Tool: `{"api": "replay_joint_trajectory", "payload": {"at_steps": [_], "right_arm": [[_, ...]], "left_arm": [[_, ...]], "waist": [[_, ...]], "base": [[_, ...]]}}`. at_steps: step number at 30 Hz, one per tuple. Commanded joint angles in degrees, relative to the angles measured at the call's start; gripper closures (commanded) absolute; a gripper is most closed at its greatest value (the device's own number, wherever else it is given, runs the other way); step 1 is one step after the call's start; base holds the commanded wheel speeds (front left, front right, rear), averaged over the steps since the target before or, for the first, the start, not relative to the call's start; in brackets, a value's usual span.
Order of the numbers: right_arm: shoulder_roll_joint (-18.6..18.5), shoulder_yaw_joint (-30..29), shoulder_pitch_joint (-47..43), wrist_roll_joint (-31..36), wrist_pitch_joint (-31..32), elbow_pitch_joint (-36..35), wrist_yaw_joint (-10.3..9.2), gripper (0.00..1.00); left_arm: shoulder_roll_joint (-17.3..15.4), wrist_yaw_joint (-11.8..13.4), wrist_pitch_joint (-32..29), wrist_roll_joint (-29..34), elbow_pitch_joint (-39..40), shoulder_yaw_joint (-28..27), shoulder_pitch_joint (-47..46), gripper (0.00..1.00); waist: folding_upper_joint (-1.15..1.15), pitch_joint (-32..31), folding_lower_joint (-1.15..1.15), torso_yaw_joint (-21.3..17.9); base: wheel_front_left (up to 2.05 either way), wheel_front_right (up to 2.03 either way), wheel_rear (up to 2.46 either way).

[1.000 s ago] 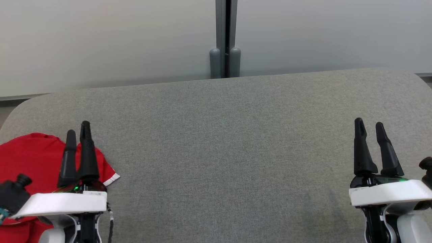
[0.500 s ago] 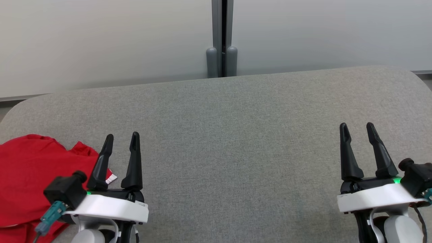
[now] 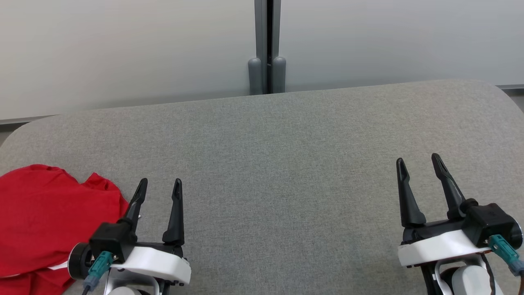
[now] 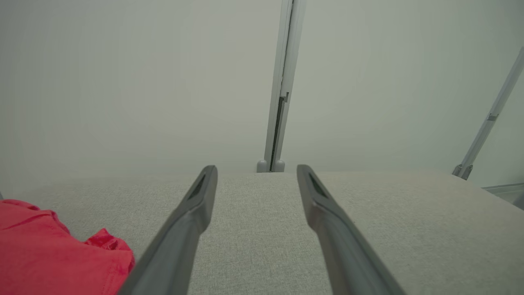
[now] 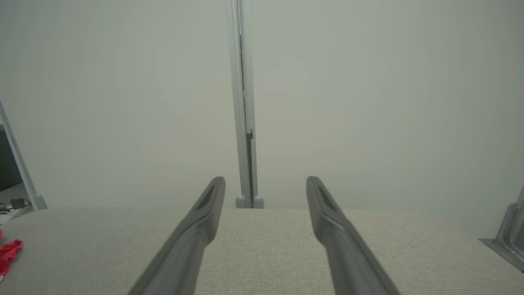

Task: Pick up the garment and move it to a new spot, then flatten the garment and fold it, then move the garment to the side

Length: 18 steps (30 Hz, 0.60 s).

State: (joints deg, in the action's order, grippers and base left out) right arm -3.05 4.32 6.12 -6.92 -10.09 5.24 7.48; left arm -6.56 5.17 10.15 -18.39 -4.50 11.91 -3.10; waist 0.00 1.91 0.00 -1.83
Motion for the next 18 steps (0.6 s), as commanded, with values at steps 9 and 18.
{"api": "replay_joint_trajectory", "payload": {"at_steps": [9,18], "right_arm": [[0.1,0.6,0.1,4.9,-1.7,-0.4,0.01,0.0],[0.2,0.8,-0.9,-2.8,-2.8,1.0,0.01,0.0]], "left_arm": [[-1.1,3.0,1.6,3.7,1.0,2.0,-1.2,0.0],[2.0,0.7,2.7,1.1,0.5,-2.4,0.8,0.0]], "waist": [[0.0,0.5,0.0,0.2],[0.0,0.4,0.0,0.3]], "base": [[0.0,0.0,0.0],[0.0,0.0,0.0]]}}
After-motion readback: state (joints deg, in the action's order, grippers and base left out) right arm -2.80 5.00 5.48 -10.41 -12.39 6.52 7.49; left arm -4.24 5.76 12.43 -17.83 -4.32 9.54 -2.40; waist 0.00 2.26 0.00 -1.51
